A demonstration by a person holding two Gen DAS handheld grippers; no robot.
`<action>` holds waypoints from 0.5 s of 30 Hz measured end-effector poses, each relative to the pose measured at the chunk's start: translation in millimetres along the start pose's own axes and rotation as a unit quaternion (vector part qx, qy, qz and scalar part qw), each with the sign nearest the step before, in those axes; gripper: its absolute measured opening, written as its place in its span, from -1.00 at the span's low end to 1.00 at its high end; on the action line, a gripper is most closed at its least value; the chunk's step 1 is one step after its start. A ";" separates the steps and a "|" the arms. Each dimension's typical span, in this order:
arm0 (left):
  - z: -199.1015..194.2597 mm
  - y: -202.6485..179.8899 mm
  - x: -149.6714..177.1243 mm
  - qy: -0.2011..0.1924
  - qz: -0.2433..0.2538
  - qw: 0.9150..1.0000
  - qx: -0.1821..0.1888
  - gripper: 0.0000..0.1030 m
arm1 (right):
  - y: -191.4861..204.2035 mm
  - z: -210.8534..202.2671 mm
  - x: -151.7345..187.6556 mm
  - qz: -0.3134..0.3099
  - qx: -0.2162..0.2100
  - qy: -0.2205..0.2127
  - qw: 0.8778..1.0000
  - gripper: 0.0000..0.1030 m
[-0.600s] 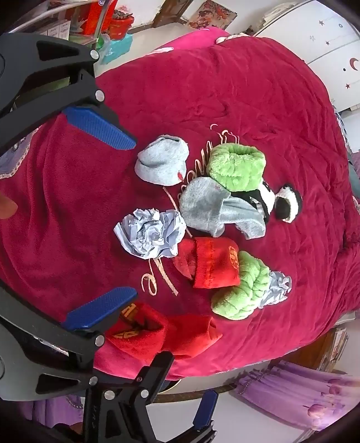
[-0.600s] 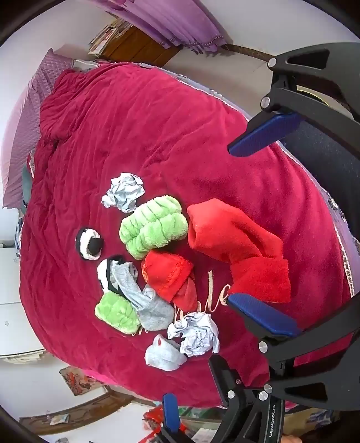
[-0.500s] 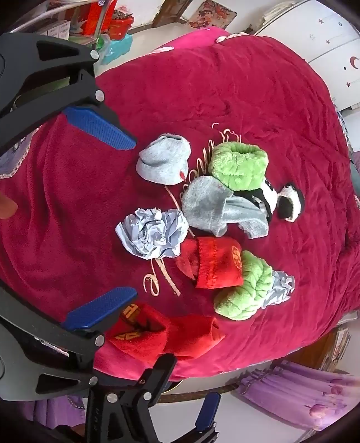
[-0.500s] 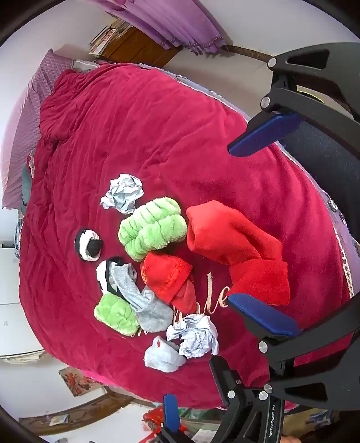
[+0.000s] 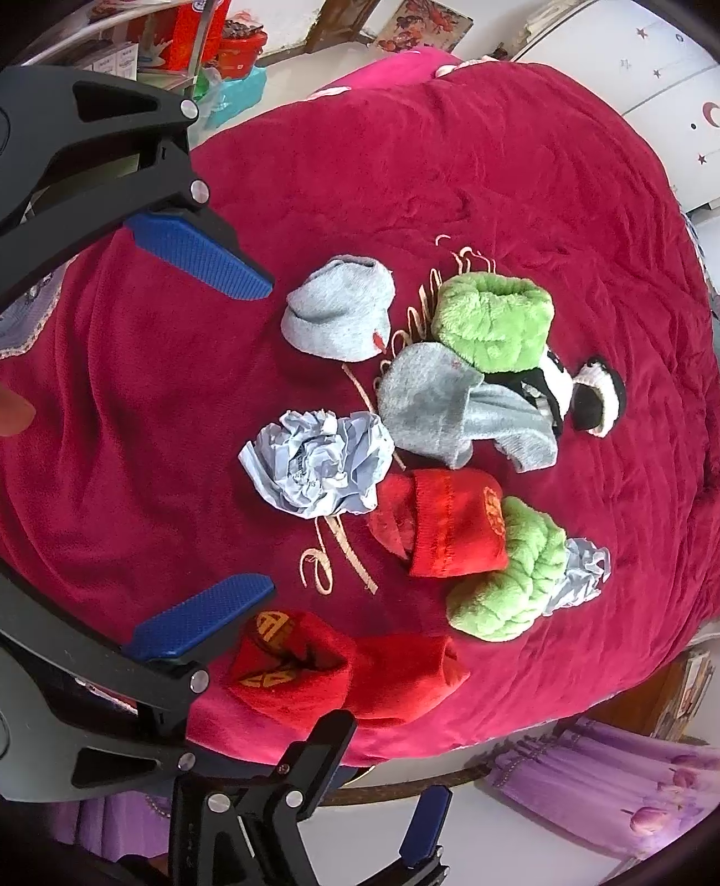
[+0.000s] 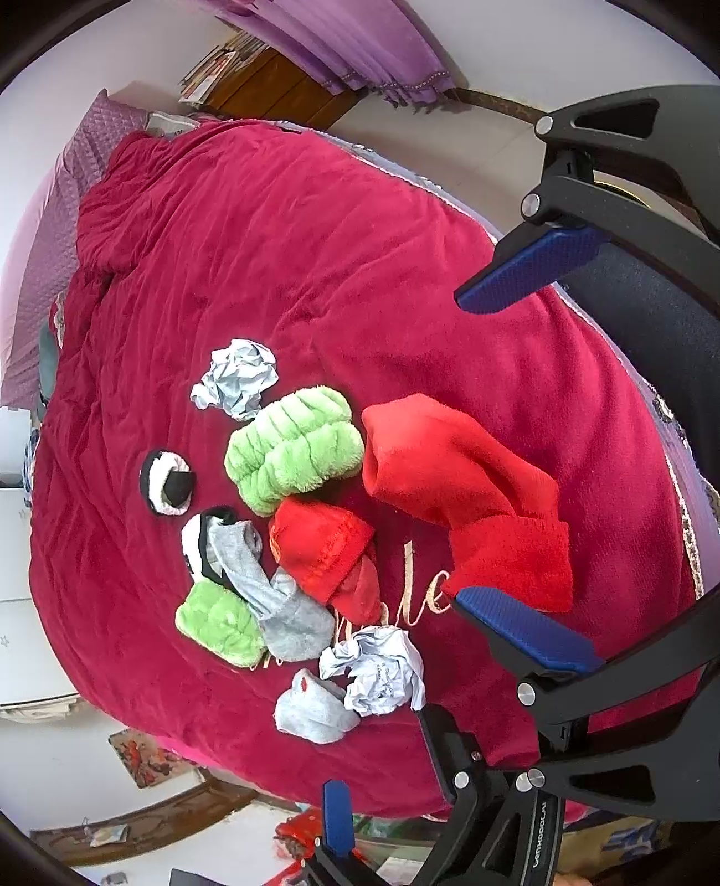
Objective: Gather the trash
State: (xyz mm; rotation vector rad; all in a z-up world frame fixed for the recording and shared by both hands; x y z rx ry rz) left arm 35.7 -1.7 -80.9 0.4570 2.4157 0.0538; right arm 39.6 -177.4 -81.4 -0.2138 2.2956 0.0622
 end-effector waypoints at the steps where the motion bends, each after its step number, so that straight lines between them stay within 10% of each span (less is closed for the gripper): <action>1: 0.2 -0.4 0.5 0.002 0.001 1.000 0.001 0.89 | 0.2 -0.2 0.2 0.000 -0.001 0.000 1.000 0.84; 15: 4.8 -2.2 2.5 0.007 0.003 1.000 0.003 0.89 | -0.3 3.3 2.3 0.004 -0.002 0.005 1.000 0.84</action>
Point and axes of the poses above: each gripper's, at about its wrist camera, not at the fingertips, and z roughly the way its jaws point, y to its left, x to its underside, the point moved 8 cm from there along z, roughly the way its jaws point, and after that the axes turned 14 degrees about -y, right-handed, at the moved point
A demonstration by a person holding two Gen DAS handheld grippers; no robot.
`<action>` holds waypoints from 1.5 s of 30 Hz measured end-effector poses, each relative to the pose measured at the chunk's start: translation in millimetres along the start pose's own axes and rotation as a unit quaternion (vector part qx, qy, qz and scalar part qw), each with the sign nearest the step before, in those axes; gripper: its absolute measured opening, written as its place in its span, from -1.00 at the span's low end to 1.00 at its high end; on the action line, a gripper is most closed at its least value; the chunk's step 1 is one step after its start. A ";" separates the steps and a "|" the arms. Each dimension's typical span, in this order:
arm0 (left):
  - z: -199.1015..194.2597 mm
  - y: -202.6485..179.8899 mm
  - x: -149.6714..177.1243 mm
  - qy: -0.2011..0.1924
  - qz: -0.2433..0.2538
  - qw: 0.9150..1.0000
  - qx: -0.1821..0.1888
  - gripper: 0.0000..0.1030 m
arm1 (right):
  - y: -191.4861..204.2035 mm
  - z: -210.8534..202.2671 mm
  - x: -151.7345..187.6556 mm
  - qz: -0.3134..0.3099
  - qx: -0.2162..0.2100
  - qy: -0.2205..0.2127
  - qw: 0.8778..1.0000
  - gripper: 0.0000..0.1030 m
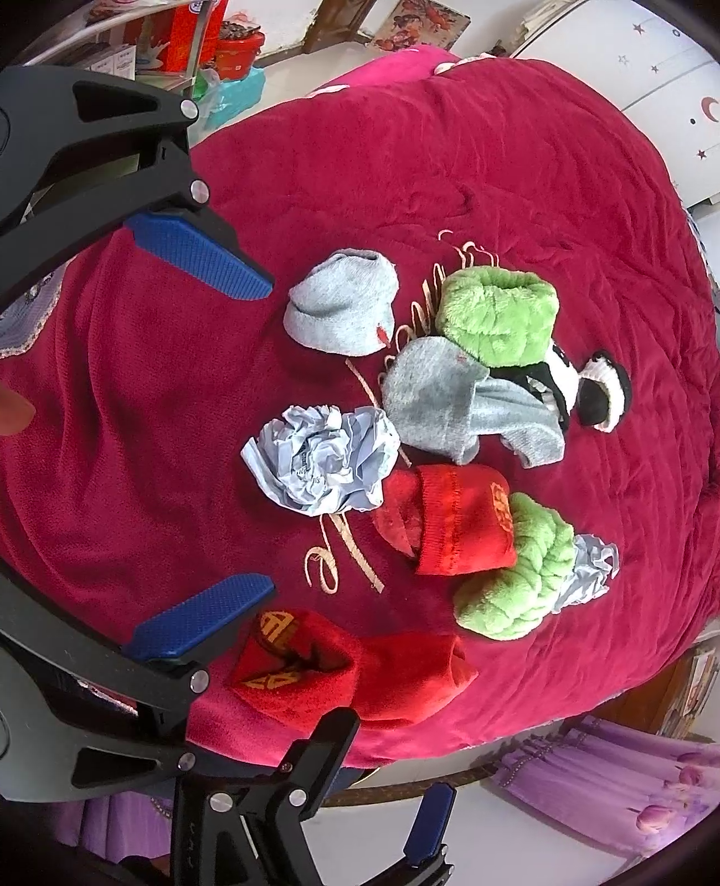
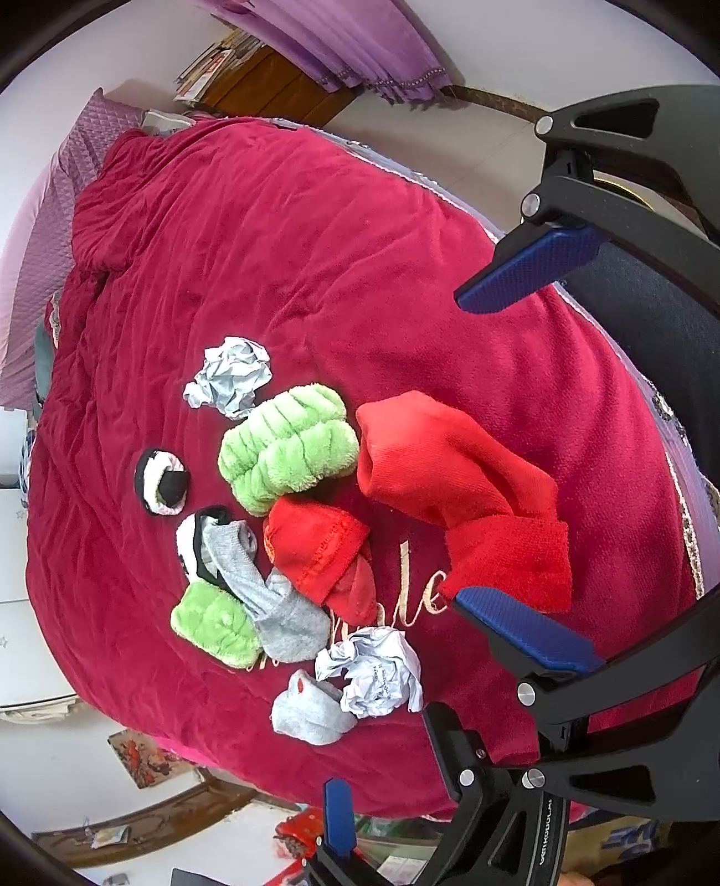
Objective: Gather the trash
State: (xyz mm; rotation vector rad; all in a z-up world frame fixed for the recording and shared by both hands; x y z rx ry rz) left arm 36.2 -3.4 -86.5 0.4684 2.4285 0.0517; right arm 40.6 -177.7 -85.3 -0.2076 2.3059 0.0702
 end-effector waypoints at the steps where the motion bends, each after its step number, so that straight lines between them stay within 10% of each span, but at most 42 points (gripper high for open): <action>1: 0.3 -0.1 0.6 0.001 0.000 1.000 0.001 0.89 | 0.2 0.3 0.1 0.001 0.000 0.000 1.000 0.84; 41: 77.3 -12.4 16.5 0.083 0.046 0.994 0.046 0.89 | 5.1 24.4 16.3 -0.021 -0.031 0.037 0.999 0.84; 45: 76.7 -9.6 9.7 0.083 0.028 0.995 0.055 0.51 | 8.5 32.2 18.9 -0.030 -0.035 0.046 0.998 0.84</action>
Point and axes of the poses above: each gripper's, at about its wrist camera, not at the fingertips, and z roughly the way its jaws point, y to its left, x to its underside, the point moved 8 cm from there along z, roughly the way its jaws point, and after that the axes turned 14 degrees about -y, right-handed, at the moved point
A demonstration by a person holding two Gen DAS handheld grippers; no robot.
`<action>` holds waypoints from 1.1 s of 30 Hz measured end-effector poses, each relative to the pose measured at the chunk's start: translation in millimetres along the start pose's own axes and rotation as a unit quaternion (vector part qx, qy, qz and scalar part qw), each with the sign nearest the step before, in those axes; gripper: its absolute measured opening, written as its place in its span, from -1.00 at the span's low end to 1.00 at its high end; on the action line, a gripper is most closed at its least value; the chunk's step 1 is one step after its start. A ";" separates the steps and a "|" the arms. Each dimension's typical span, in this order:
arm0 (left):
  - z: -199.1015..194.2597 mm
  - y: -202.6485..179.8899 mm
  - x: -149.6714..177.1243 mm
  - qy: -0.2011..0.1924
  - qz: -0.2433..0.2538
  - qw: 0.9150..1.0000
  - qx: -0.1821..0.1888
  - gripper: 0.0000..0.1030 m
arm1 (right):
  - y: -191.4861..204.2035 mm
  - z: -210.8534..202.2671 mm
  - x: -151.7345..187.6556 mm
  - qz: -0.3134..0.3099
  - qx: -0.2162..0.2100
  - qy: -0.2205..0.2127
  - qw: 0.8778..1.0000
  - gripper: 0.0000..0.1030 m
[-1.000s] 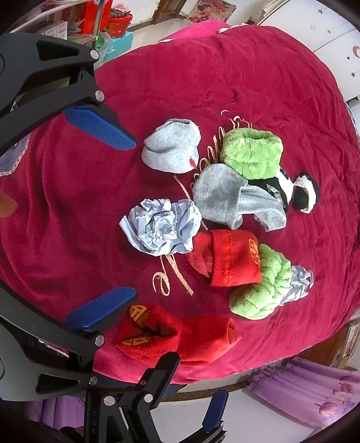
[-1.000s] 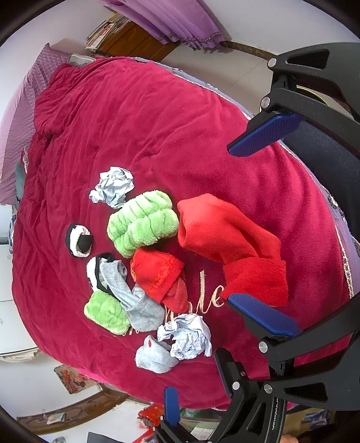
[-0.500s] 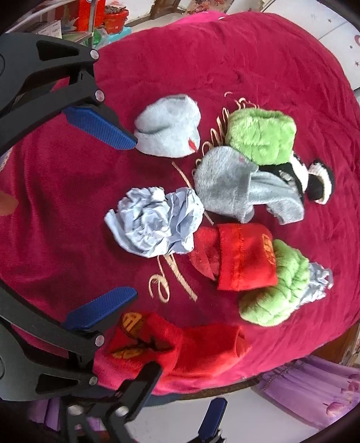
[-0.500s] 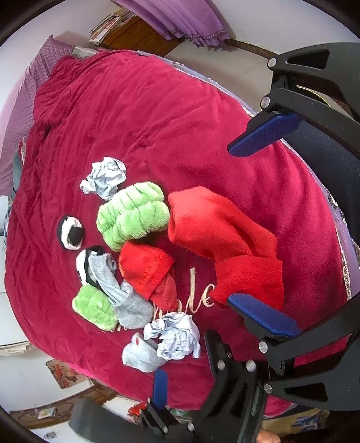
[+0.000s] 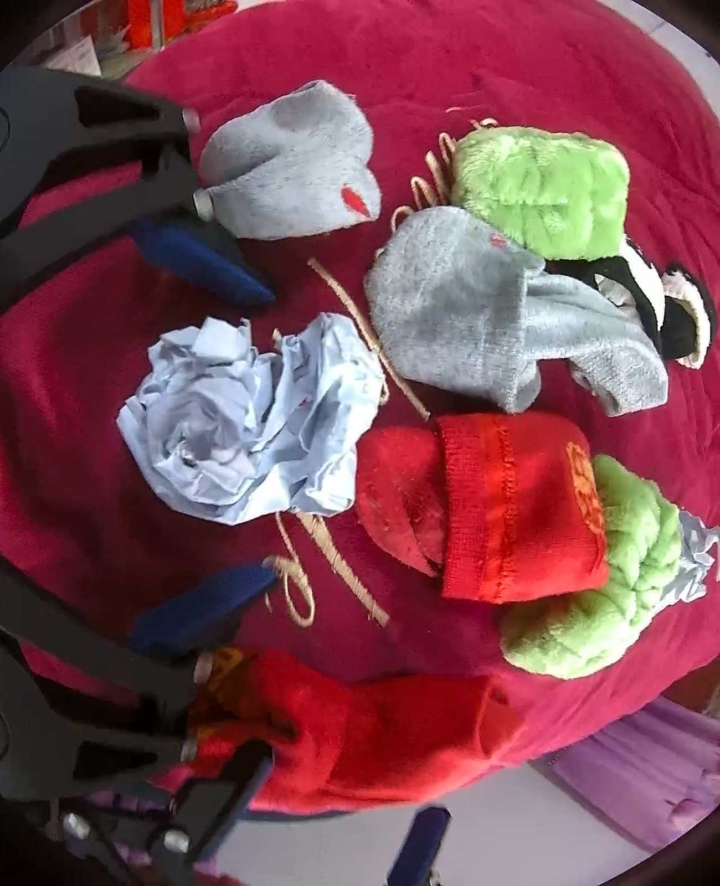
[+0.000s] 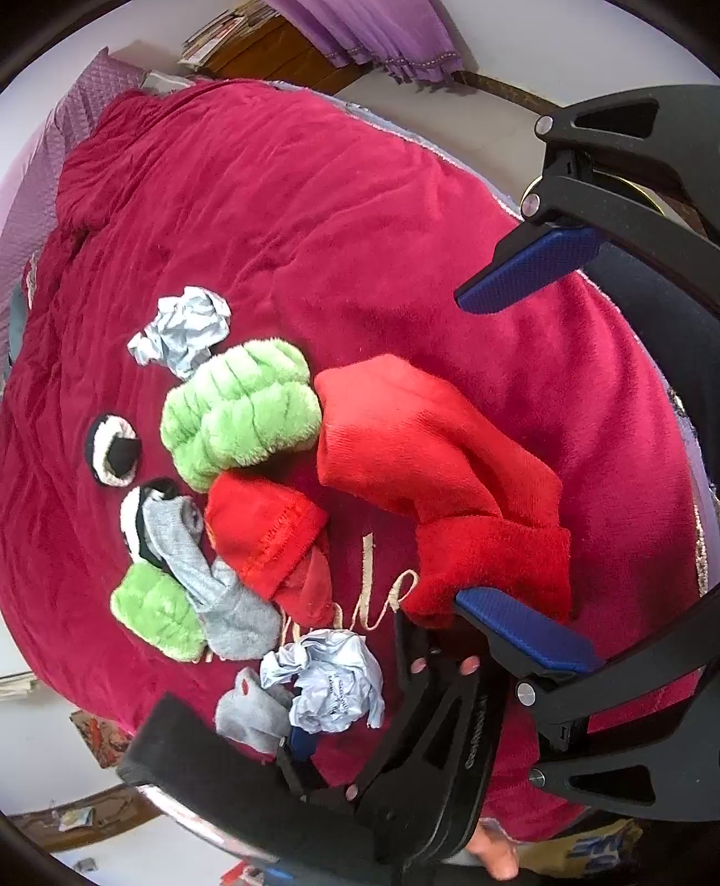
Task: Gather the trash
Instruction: 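Grasp the crumpled paper ball with the left tool while the right tool grasps the red sock, then carry both items to the black bin and open both tools over it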
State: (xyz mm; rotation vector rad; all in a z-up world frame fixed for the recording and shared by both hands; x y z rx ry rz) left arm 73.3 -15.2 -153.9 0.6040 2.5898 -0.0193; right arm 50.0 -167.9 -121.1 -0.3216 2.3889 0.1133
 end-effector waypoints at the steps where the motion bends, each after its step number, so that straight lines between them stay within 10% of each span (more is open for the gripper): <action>1: -5.4 0.7 -0.3 -0.005 -0.005 1.000 0.006 0.20 | 0.4 2.5 -0.2 -0.002 -0.001 0.001 1.000 0.84; 2: -10.0 3.2 -0.6 -0.008 -0.006 1.000 0.001 -0.13 | 0.2 5.2 0.0 -0.002 -0.004 0.003 1.000 0.84; 12: -25.5 22.6 6.8 -0.025 -0.026 0.999 0.011 -0.17 | 8.8 40.3 -0.1 -0.020 -0.021 0.021 0.999 0.83; 17: -43.8 19.1 13.9 -0.037 -0.034 0.999 0.009 -0.17 | 31.1 35.9 -2.1 -0.038 -0.064 0.013 0.997 -0.42; 33: -93.8 -35.6 -29.3 -0.079 0.028 0.996 0.014 -0.15 | -18.3 -29.7 -3.3 0.011 -0.062 -0.011 0.998 -0.53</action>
Point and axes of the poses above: each gripper's, at about its wrist camera, not at the fingertips, and z roughly the way its jaws point, y to its left, x to its underside, the point moved 8 cm from there along z, roughly the way its jaws point, and after that the axes turned 14 degrees about -y, right-handed, at the moved point
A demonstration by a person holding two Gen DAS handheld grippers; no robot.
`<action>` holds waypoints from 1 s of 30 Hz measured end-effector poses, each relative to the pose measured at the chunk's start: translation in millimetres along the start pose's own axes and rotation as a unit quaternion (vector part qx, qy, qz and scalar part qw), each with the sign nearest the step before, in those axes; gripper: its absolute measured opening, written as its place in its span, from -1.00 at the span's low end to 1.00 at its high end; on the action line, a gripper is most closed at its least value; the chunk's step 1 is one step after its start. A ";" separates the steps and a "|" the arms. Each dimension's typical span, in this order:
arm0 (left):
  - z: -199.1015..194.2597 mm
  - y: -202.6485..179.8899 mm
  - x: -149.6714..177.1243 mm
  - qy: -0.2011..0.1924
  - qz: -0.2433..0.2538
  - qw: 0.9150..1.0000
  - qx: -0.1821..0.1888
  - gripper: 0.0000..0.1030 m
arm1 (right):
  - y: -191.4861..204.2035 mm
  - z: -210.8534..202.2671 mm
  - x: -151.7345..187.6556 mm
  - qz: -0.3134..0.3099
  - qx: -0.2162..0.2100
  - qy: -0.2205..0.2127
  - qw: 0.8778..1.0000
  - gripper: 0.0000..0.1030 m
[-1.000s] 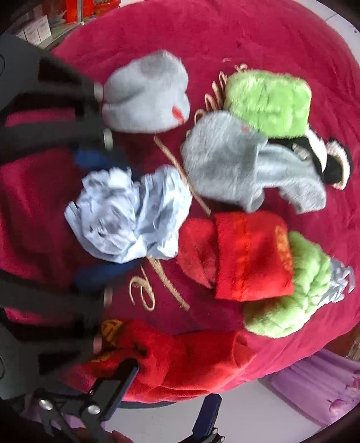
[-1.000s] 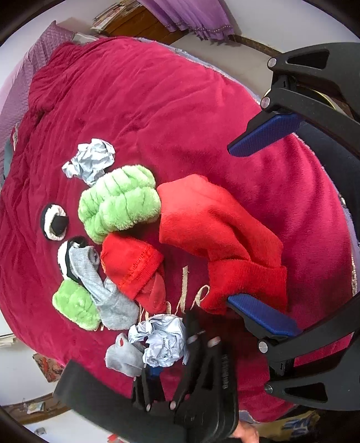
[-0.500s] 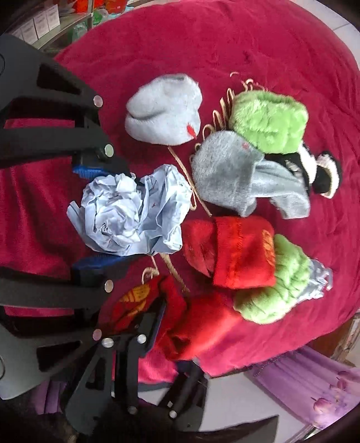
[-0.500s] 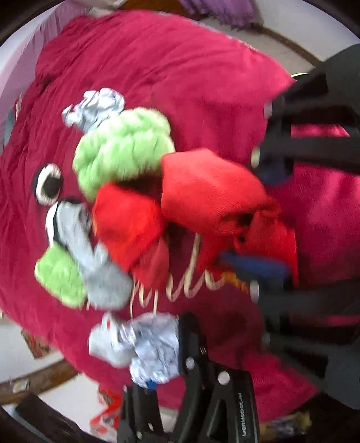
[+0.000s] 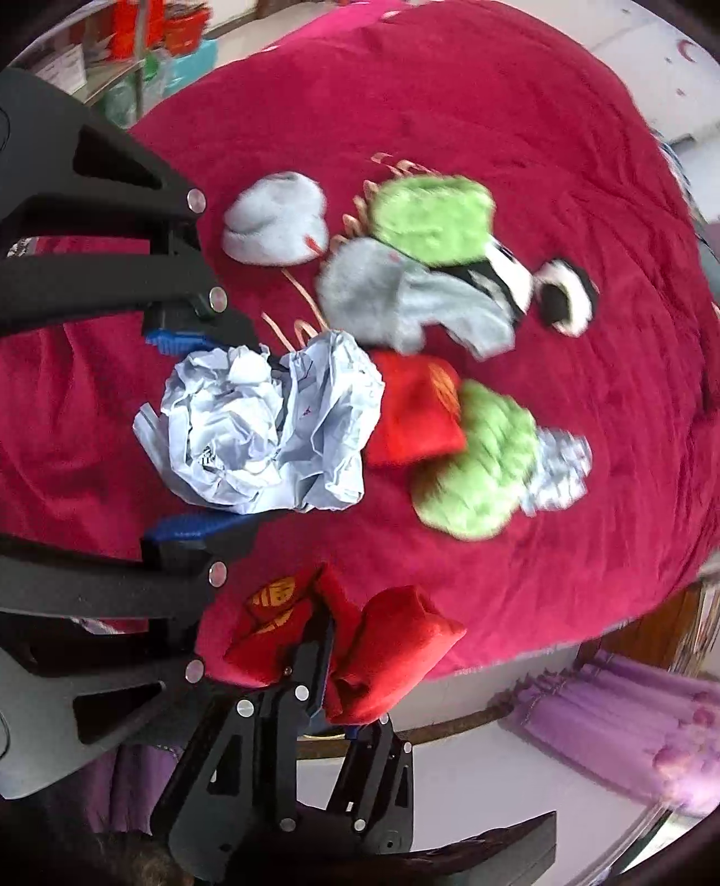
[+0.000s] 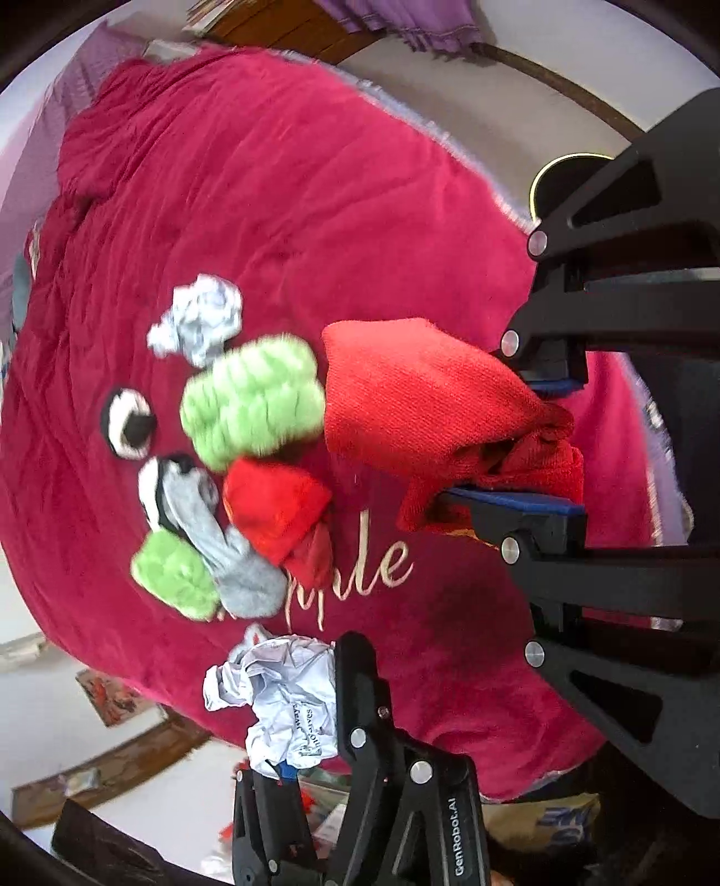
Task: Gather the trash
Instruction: 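Carry both items to the black bin and open both tools over it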
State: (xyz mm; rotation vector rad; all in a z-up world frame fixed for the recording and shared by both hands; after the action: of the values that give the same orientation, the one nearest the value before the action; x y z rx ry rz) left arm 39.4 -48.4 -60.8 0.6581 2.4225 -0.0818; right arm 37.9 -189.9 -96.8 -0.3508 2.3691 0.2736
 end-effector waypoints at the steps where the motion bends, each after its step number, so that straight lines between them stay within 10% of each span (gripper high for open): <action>1: 0.1 -8.0 -4.1 -0.003 0.010 1.000 0.004 -0.14 | -6.7 -5.8 1.3 0.007 0.004 -0.003 1.000 -0.53; 30: 70.0 -244.8 -75.2 0.001 0.183 0.971 0.155 -0.14 | -208.5 -130.3 97.2 0.204 0.210 -0.034 0.956 -0.52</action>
State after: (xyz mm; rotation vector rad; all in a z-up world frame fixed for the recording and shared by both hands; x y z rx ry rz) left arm 13.0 -310.0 -97.2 1.2350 2.2680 -0.3114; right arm -44.8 -441.0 -89.6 0.3460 2.3377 -0.0357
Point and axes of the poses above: each gripper's, at about its wrist camera, not at the fingertips, and z roughly the way its jaws point, y to its left, x to its underside, the point moved 8 cm from there along z, roughly the way its jaws point, and after that the axes turned 14 degrees about -y, right-handed, at the moved point
